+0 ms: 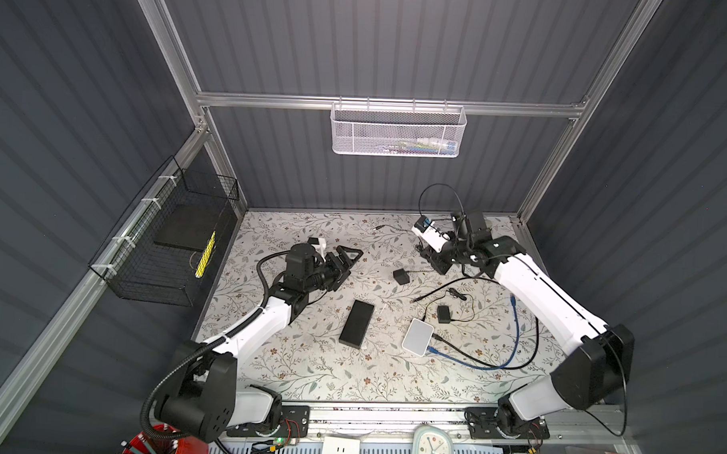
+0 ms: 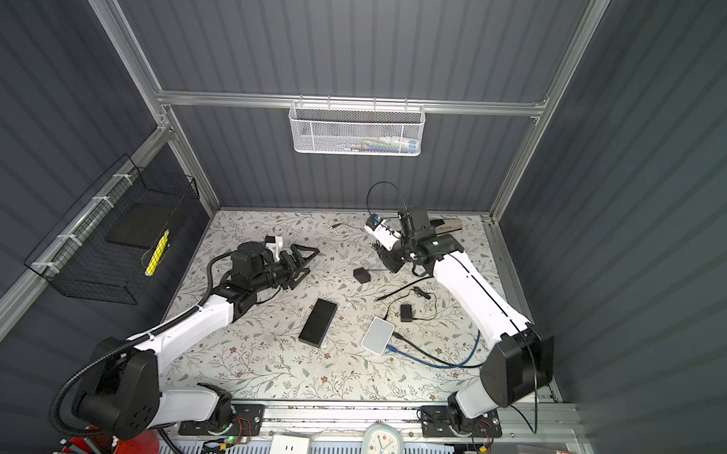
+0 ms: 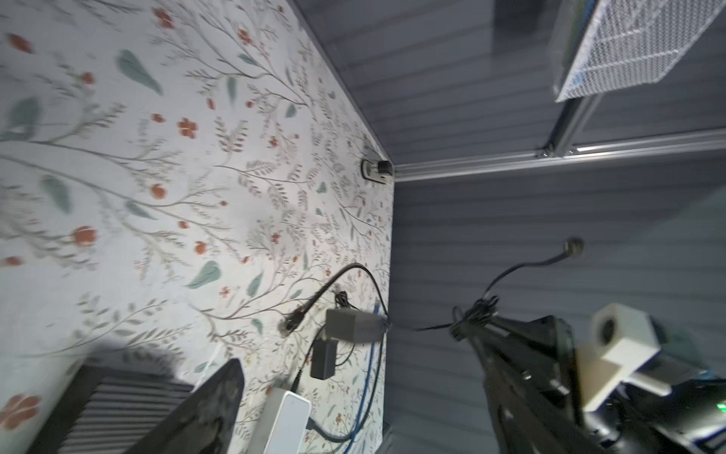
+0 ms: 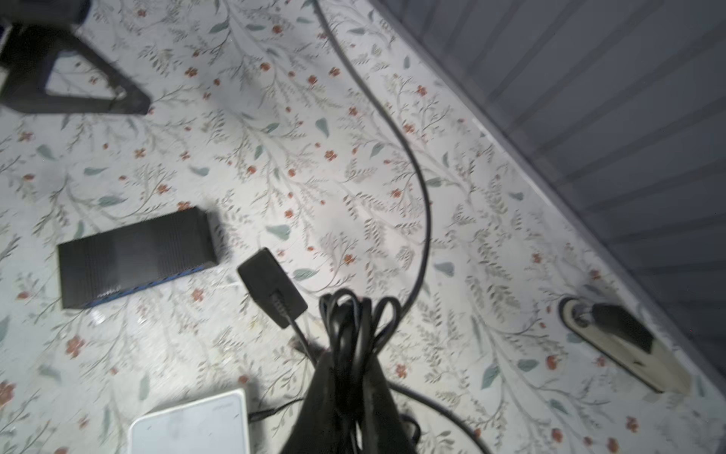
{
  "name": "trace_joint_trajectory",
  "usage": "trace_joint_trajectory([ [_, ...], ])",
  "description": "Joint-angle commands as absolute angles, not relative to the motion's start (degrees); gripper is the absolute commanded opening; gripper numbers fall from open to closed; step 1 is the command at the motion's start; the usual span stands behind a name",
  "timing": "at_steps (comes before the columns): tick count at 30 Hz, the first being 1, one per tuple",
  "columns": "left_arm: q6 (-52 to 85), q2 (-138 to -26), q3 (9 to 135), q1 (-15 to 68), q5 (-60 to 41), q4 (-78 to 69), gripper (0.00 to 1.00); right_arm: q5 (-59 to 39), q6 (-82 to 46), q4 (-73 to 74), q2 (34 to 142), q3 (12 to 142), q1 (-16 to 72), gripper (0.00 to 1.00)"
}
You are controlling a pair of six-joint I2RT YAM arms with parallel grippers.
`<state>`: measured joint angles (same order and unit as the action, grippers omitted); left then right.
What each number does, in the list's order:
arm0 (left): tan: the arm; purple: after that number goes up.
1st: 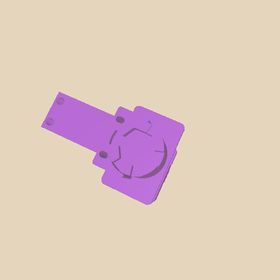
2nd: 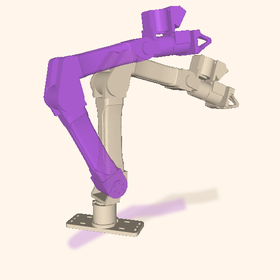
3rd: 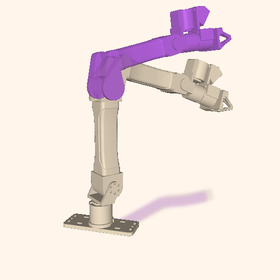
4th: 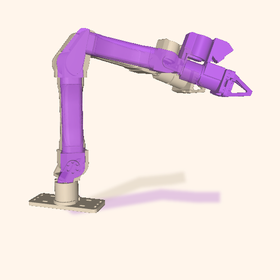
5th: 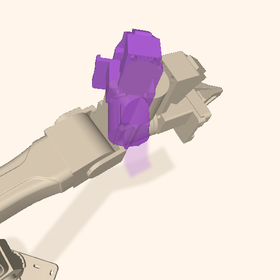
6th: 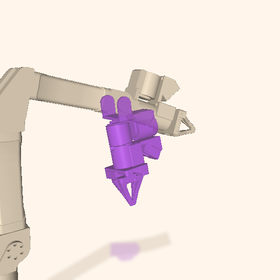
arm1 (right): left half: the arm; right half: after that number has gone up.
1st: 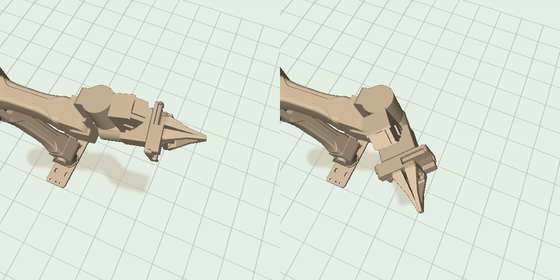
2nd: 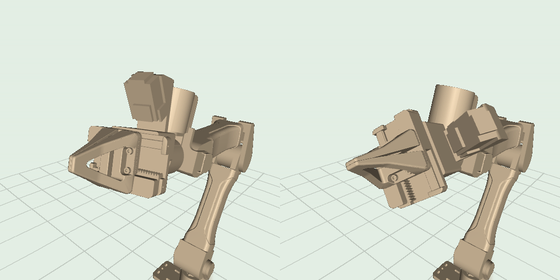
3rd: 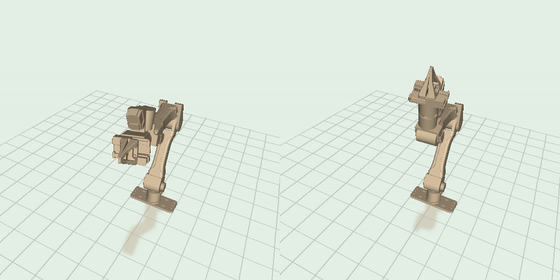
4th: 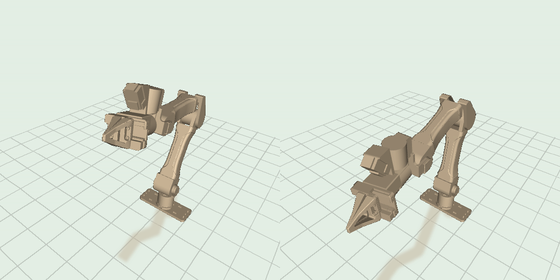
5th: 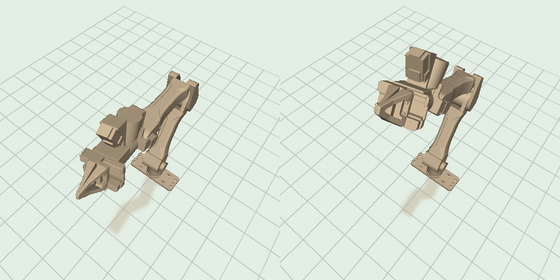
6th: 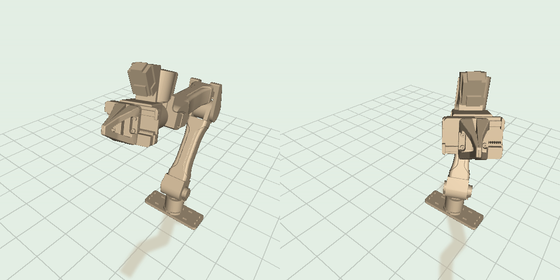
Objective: Insert the plug into the switch port
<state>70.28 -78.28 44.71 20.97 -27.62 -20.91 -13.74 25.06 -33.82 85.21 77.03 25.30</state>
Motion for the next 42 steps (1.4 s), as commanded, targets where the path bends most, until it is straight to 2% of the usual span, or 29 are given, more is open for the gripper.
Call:
trace_joint_trajectory([
  [1, 82.9, -79.8, 44.2, 21.6, -32.1, -36.4, 0.92, -16.6, 21.8, -28.1, 83.0, 72.1, 25.2, 0.08],
  [5, 87.3, -77.6, 44.3, 23.6, -24.7, -30.5, 0.94, -17.3, 19.6, -26.2, 82.4, 70.3, 25.2, 0.09],
  [7, 87.1, -78.2, 44.7, 24.8, -24.3, -30.2, 0.95, -18.3, 18.8, -26.2, 82.7, 69.8, 25.2, 0.08],
  [10, 72.3, -81.5, 50.8, 24.7, -31.9, -21.9, 0.94, -18.4, 19.3, -25.8, 82.7, 67.7, 25.2, 0.08],
  [12, 55.3, -83.3, 58.1, 24.8, -32.6, -1.2, 0.94, -16.7, 20.5, -27.8, 82.6, 67.5, 25.2, 0.09],
  [15, 38.6, -82.2, 63.1, 26.8, -22.7, 23.0, 0.93, -11.4, 19.7, -31.3, 83.0, 67.5, 25.1, 0.09],
  [17, 31.9, -80.7, 64.2, 29.8, -9.5, 36.1, 0.93, -10.2, 16.5, -33.0, 82.7, 67.0, 24.2, 0.09],
  [19, 27.4, -82.4, 65.0, 34.2, 0.7, 48.2, 0.98, -10.7, 13.0, -31.7, 81.0, 65.0, 23.4, 0.09],
  [21, 27.4, -86.2, 65.1, 38.2, 5.7, 55.1, 1.00, -11.9, 10.0, -28.8, 78.8, 62.0, 22.2, 0.10],
  [24, 27.5, -89.5, 61.8, 43.4, 9.2, 51.6, 1.00, -14.3, 7.4, -26.8, 77.5, 60.3, 19.1, 0.09],
  [29, 25.2, -90.5, 56.3, 45.7, 6.3, 38.4, 1.00, -16.9, 6.8, -26.2, 76.2, 59.6, 15.8, 0.10],
  [37, 23.0, -95.4, 53.4, 46.1, 8.6, 26.5, 0.99, -18.6, 7.0, -25.8, 76.1, 58.6, 15.6, 0.10],
  [40, 20.7, -98.4, 53.7, 46.1, 8.5, 22.2, 0.89, -18.5, 7.1, -26.0, 76.1, 58.7, 15.5, 0.10],
  [42, 18.6, -99.5, 54.1, 46.1, 8.8, 20.0, 0.74, -18.6, 7.0, -26.2, 75.9, 58.6, 15.4, 0.10],
])
